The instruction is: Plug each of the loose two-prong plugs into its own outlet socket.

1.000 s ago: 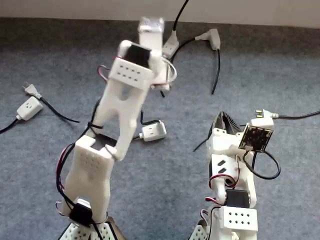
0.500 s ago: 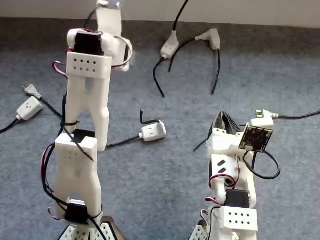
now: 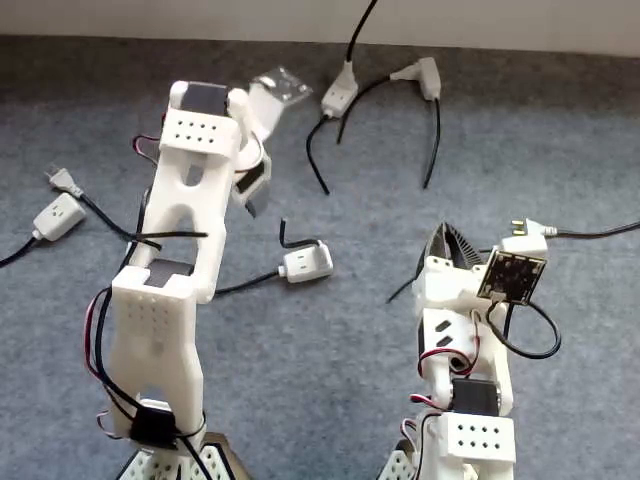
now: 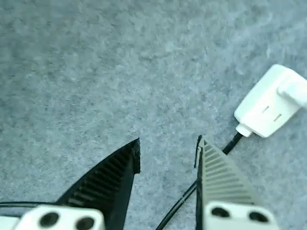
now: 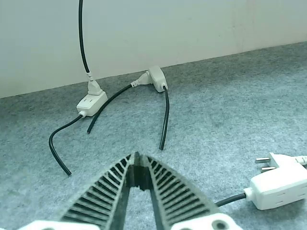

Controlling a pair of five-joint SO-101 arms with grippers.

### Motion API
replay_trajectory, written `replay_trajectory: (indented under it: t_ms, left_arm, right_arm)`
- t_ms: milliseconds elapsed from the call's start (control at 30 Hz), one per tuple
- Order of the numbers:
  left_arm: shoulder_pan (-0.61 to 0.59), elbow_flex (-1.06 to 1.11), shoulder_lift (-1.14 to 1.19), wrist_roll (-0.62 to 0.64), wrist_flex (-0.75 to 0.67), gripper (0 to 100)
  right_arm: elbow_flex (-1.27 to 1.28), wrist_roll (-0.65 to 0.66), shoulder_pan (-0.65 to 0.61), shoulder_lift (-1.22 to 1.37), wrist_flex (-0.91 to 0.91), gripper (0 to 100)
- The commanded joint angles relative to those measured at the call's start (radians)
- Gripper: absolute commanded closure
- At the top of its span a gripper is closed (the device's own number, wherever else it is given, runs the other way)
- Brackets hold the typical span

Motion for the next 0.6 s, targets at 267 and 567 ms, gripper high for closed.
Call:
replay_trajectory:
  t_ms: [267, 567]
  left_arm:
    - [0.225, 0.53, -0.449, -0.046, -0.068, 80]
    - [0.309, 0.748, -0.455, -0.046, -0.273, 75]
  right_arm:
    - [0.14, 0.012, -0.01, -0.019, -0.022, 99.1]
    - [0.14, 0.012, -0.01, -0.019, -0.022, 99.1]
